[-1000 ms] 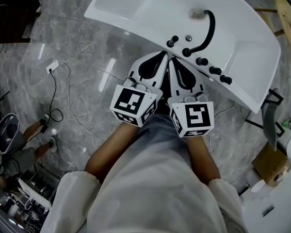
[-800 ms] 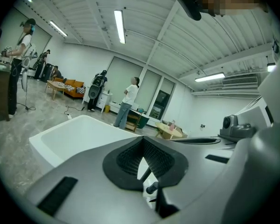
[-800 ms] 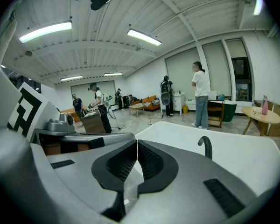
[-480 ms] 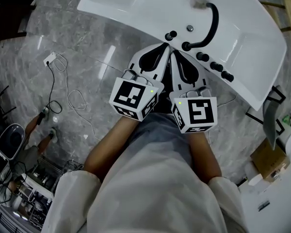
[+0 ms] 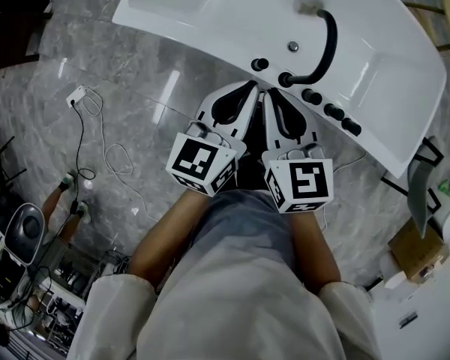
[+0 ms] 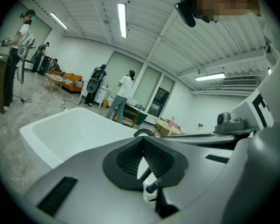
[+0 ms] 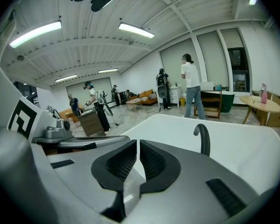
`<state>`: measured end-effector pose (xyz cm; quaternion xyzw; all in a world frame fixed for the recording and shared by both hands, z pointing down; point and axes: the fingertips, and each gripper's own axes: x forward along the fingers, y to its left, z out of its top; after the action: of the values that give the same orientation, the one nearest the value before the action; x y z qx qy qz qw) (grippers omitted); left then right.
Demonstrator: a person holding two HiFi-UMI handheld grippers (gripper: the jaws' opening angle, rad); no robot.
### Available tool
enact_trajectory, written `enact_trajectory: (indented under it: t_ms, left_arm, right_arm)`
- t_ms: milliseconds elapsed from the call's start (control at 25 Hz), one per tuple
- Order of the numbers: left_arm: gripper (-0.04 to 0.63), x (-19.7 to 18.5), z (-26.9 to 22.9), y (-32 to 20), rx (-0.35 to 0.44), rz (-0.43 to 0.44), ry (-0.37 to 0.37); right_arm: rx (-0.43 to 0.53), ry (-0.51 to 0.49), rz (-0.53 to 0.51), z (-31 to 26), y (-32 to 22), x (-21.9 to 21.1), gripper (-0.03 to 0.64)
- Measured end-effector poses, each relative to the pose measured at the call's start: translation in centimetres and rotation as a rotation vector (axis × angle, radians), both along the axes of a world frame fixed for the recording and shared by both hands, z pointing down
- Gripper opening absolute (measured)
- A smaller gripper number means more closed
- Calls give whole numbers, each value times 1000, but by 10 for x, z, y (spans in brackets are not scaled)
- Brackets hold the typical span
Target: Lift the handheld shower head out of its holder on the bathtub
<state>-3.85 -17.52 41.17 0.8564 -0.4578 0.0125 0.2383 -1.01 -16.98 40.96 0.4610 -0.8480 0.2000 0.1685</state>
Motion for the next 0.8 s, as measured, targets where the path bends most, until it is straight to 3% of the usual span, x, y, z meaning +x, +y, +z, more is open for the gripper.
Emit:
enact_trajectory:
  t_ms: [280,640,800]
  left_arm:
    - [6,9,38,-9,-13,12,-70]
    - [8,21,118,-20,-89,7,-150]
    - [58,23,164,-29,-144,-19,-187]
  right_arm:
    - [-7,0,3,12,-10,5,20]
    - [-20,15,-23,26,-20,15,20]
    - [-39,22,-32,38,-26,21,20]
